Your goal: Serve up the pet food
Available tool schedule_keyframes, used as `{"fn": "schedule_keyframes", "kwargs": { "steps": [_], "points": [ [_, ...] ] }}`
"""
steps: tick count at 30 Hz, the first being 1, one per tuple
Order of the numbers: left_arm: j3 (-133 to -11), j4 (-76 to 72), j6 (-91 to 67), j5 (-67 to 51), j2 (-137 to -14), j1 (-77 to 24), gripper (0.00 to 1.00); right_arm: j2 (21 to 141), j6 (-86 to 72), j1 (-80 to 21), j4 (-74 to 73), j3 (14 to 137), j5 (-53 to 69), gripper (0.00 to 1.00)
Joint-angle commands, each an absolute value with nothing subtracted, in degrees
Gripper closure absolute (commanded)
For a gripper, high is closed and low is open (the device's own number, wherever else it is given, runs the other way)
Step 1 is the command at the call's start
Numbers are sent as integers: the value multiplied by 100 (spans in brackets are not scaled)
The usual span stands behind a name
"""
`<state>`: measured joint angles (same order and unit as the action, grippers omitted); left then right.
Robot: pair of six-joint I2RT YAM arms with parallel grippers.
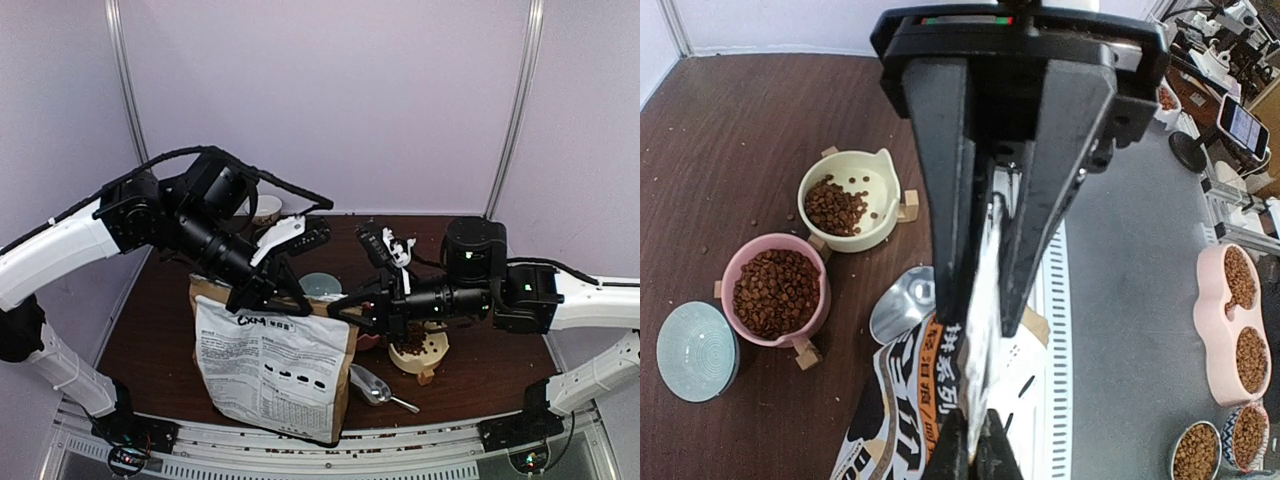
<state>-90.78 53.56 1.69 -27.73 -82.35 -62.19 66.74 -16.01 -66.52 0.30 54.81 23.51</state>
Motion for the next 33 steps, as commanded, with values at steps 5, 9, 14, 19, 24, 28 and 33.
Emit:
{"fn": "schedule_keyframes", "kwargs": {
  "steps": [5, 9, 14, 19, 24, 28, 33],
  "points": [
    [-9163, 5693, 220, -2640, -8071, -6205, 100, 6915, -1744, -6679, 375, 5585, 2281, 69],
    [-9193, 5695, 237, -2720, -8092, -6205, 100, 7123, -1781, -6718, 571, 5700, 2250, 69],
    [-9173, 5694, 237, -2699, -8032, -6205, 100, 7259, -1817, -6722, 718, 5772, 2259, 78],
    [-9028, 5811, 275, -2360, -7946, -6205, 90, 7156, -1801, -6720, 772, 5757, 2167, 100],
    [-8881, 6268, 489, -1399, -7787, -6071, 98, 6906, -1661, -6717, 526, 5658, 2036, 100],
    [-8826, 6320, 527, -1215, -7643, -6006, 100, 6866, -1633, -6715, 511, 5620, 2021, 100],
    [-8990, 6373, 527, -1294, -7703, -6007, 84, 7105, -1643, -6715, 580, 5778, 2184, 100]
  ]
}}
